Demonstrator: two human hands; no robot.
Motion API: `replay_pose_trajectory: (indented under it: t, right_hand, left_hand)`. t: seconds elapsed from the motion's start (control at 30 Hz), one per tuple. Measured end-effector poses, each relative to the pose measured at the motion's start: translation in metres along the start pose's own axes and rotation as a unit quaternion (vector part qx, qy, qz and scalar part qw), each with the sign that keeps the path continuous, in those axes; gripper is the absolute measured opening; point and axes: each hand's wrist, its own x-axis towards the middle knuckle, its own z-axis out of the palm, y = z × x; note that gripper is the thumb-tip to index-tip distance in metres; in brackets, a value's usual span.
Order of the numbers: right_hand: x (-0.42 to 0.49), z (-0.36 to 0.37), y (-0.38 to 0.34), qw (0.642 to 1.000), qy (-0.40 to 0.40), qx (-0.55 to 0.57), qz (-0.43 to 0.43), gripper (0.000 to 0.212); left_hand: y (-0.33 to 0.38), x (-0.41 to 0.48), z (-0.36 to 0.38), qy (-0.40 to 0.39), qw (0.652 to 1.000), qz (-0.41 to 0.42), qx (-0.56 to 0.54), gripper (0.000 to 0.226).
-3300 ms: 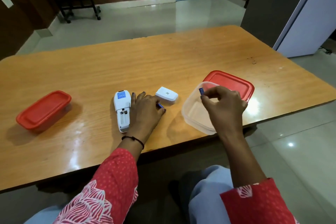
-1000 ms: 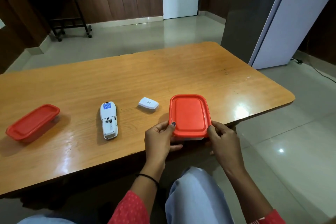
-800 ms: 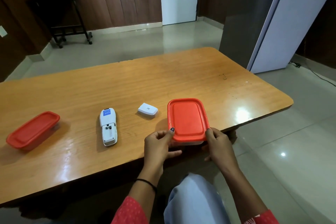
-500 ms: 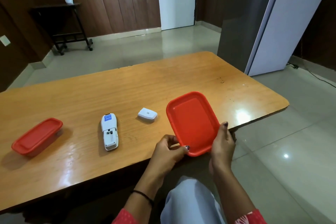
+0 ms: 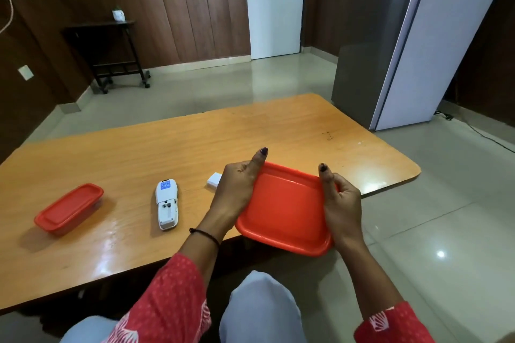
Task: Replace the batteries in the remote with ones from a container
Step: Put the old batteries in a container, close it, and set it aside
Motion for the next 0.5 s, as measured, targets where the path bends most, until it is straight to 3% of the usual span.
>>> replay_pose_trajectory:
  t: [0.13, 0.27, 0.37, 0.5]
  right_hand:
    - [-0.003, -0.018, -0.01, 0.995, -0.045, -0.019, 0.082, 0.055]
    - [0.012, -0.035, -0.003, 0.995, 0.001, -0.071, 0.076, 0.067]
    - [0.053, -0.047, 0.001, 0.99, 0.025, -0.124, 0.068, 0.069]
    - [0.137, -0.055, 0.017, 0.987, 0.011, -0.13, 0.099, 0.07]
  left_hand:
    - [0.003, -0.003, 0.017, 0.066, 0.996, -0.022, -0.055, 0.056]
    - [0.015, 0.004, 0.043, 0.094, 0.995, -0.009, -0.037, 0.055]
    - [0.015, 0.016, 0.066, 0.042, 0.999, -0.004, -0.022, 0.05]
    - [-0.003, 0.06, 0.089, -0.073, 0.992, -0.075, 0.065, 0.056]
